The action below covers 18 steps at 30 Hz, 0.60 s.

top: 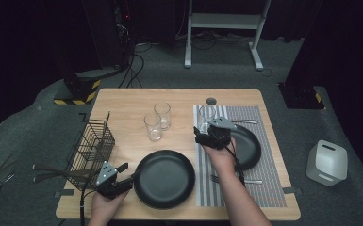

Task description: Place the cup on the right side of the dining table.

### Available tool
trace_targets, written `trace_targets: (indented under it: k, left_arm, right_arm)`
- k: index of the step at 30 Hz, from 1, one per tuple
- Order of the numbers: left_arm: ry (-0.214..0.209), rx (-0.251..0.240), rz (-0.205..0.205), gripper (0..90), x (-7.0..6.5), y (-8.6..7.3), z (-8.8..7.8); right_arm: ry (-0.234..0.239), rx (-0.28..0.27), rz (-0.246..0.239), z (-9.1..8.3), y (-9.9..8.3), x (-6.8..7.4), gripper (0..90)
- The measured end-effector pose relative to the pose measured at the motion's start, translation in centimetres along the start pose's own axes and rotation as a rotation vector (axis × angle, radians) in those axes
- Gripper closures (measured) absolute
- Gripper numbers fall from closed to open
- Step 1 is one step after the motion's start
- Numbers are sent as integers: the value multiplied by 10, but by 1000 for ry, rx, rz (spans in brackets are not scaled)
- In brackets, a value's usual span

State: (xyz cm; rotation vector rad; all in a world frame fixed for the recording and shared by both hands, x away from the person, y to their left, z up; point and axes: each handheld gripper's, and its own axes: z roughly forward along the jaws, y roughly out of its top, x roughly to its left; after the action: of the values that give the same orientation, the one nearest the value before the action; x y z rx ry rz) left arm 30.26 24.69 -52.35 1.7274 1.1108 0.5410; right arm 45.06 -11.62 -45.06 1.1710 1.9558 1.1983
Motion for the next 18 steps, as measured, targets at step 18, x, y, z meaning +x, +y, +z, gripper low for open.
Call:
trace_targets:
  k: [18]
  left_arm:
    - [6,-1,8,394,-1,0,0]
  right_arm:
    - [74,-1,-39,-32,-44,36,142]
